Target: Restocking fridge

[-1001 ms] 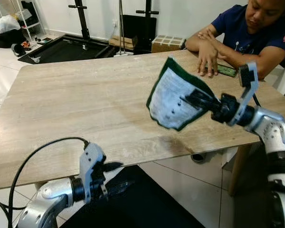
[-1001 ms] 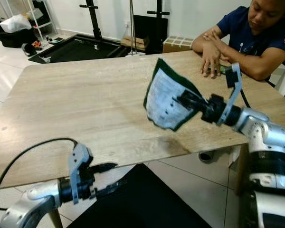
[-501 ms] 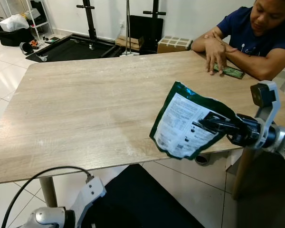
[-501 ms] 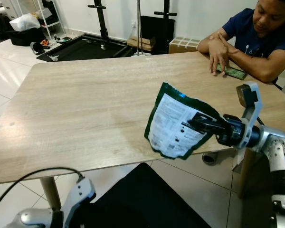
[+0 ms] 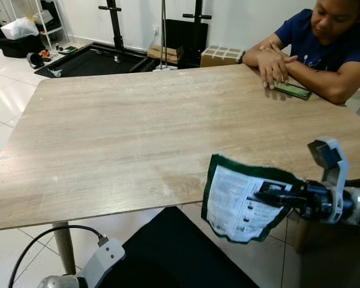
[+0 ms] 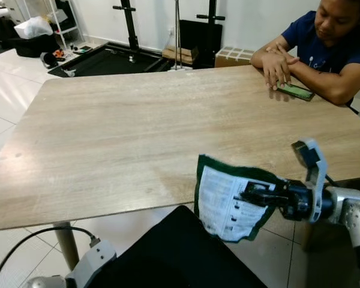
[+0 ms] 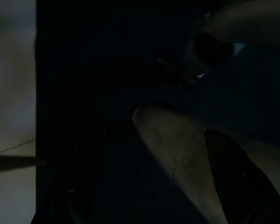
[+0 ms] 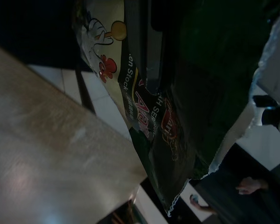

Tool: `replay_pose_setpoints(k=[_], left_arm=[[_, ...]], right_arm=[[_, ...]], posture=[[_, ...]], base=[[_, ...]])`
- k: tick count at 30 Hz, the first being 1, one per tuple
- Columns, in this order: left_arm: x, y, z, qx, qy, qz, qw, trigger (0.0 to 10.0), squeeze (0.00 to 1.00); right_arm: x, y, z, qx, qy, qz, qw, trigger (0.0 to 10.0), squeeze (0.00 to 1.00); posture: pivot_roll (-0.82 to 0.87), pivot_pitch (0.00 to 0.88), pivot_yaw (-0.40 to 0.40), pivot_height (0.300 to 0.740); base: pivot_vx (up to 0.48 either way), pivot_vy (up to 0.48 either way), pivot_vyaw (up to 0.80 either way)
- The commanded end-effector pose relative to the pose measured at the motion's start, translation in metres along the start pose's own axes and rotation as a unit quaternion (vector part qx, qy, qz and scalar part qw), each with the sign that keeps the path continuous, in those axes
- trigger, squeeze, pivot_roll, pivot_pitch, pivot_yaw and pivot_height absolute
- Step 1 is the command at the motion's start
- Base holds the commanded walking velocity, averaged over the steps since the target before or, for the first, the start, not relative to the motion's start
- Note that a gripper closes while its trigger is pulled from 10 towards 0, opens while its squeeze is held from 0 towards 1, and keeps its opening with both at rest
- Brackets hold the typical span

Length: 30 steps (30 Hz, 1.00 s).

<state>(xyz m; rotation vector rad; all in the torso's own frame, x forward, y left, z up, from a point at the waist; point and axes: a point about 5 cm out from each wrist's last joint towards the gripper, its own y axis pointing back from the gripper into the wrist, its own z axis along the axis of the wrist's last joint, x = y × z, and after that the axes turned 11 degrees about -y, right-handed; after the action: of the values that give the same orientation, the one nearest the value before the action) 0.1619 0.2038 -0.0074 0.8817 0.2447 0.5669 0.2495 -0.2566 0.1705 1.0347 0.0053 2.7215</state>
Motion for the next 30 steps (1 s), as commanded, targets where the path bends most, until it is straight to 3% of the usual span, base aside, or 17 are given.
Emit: replay_pose_setpoints(k=[1, 4, 6, 8, 10, 12, 14, 17, 18, 19, 24, 25, 26, 27, 28, 30], left_arm=[[-0.005, -0.007, -0.008, 0.014, 0.004, 0.004, 1.0, 10.0, 0.0], [-0.012, -0.021, -0.024, 0.032, 0.031, 0.035, 0.998, 10.0, 0.0], [-0.012, -0.021, -0.024, 0.032, 0.031, 0.035, 0.998, 10.0, 0.0], [-0.011, -0.029, -0.033, 0.034, 0.068, 0.082, 0.994, 10.0, 0.0], [-0.01, -0.032, -0.036, 0.035, 0.08, 0.099, 0.991, 10.0, 0.0], [-0.009, -0.039, -0.045, 0.054, 0.105, 0.135, 0.984, 10.0, 0.0], [-0.009, -0.039, -0.045, 0.054, 0.105, 0.135, 0.984, 10.0, 0.0], [-0.012, -0.047, -0.051, 0.072, 0.119, 0.148, 0.979, 10.0, 0.0], [-0.012, -0.047, -0.051, 0.072, 0.119, 0.148, 0.979, 10.0, 0.0], [-0.01, -0.051, -0.051, 0.073, 0.131, 0.173, 0.973, 10.0, 0.0], [-0.007, -0.053, -0.05, 0.071, 0.137, 0.193, 0.969, 10.0, 0.0], [-0.002, -0.055, -0.045, 0.045, 0.165, 0.224, 0.96, 10.0, 0.0], [-0.002, -0.055, -0.045, 0.045, 0.165, 0.224, 0.96, 10.0, 0.0], [0.003, -0.056, -0.041, 0.027, 0.189, 0.253, 0.948, 10.0, 0.0], [0.003, -0.056, -0.041, 0.027, 0.189, 0.253, 0.948, 10.0, 0.0], [0.01, -0.057, -0.037, 0.013, 0.228, 0.302, 0.926, 10.0, 0.0]], right_arm=[[0.001, -0.003, -0.005, 0.016, 0.005, 0.003, 1.0, 10.0, 0.0], [-0.014, -0.002, -0.036, 0.06, -0.03, -0.048, 0.997, 10.0, 0.0], [-0.014, -0.002, -0.036, 0.06, -0.03, -0.048, 0.997, 10.0, 0.0], [-0.024, 0.002, -0.058, 0.082, -0.05, -0.094, 0.991, 10.0, 0.0], [-0.027, 0.003, -0.064, 0.085, -0.055, -0.105, 0.989, 10.0, 0.0], [-0.038, 0.005, -0.087, 0.082, -0.084, -0.138, 0.983, 10.0, 0.0], [-0.038, 0.005, -0.087, 0.082, -0.084, -0.138, 0.983, 10.0, 0.0], [-0.052, 0.007, -0.124, 0.084, -0.121, -0.194, 0.97, 10.0, 0.0], [-0.052, 0.007, -0.124, 0.084, -0.121, -0.194, 0.97, 10.0, 0.0], [-0.068, 0.001, -0.145, 0.073, -0.124, -0.261, 0.955, 10.0, 0.0], [-0.077, -0.006, -0.156, 0.073, -0.116, -0.295, 0.945, 10.0, 0.0], [-0.087, -0.012, -0.166, 0.082, -0.105, -0.348, 0.928, 10.0, 0.0], [-0.087, -0.012, -0.166, 0.082, -0.105, -0.348, 0.928, 10.0, 0.0], [-0.095, -0.017, -0.174, 0.087, -0.089, -0.399, 0.909, 10.0, 0.0], [-0.095, -0.017, -0.174, 0.087, -0.089, -0.399, 0.909, 10.0, 0.0], [-0.109, -0.027, -0.185, 0.048, -0.065, -0.518, 0.851, 10.0, 0.0]], posture=[[-0.08, 0.04, 0.021, 0.74], [-0.08, 0.035, 0.021, 0.74], [-0.08, 0.035, 0.021, 0.74], [-0.09, 0.031, 0.02, 0.74], [-0.09, 0.032, 0.02, 0.74], [-0.08, 0.034, 0.017, 0.74], [-0.08, 0.034, 0.017, 0.74], [-0.08, 0.037, 0.02, 0.74], [-0.08, 0.037, 0.02, 0.74], [-0.09, 0.041, 0.029, 0.74], [-0.1, 0.041, 0.035, 0.74], [-0.1, 0.042, 0.04, 0.74], [-0.1, 0.042, 0.04, 0.74], [-0.09, 0.042, 0.04, 0.74], [-0.09, 0.042, 0.04, 0.74], [-0.08, 0.039, 0.032, 0.74]], base=[[0.0, 0.0, 0.0], [0.0, 0.0, 0.0], [0.0, 0.0, 0.0], [0.0, 0.0, 0.0], [0.0, 0.0, 0.0], [0.0, 0.0, 0.0], [0.0, 0.0, 0.0], [0.0, 0.0, 0.0], [0.0, 0.0, 0.0], [0.0, 0.0, 0.0], [0.0, 0.0, 0.0], [0.0, 0.0, 0.0], [0.0, 0.0, 0.0], [0.0, 0.0, 0.0], [0.0, 0.0, 0.0], [0.0, 0.0, 0.0]])
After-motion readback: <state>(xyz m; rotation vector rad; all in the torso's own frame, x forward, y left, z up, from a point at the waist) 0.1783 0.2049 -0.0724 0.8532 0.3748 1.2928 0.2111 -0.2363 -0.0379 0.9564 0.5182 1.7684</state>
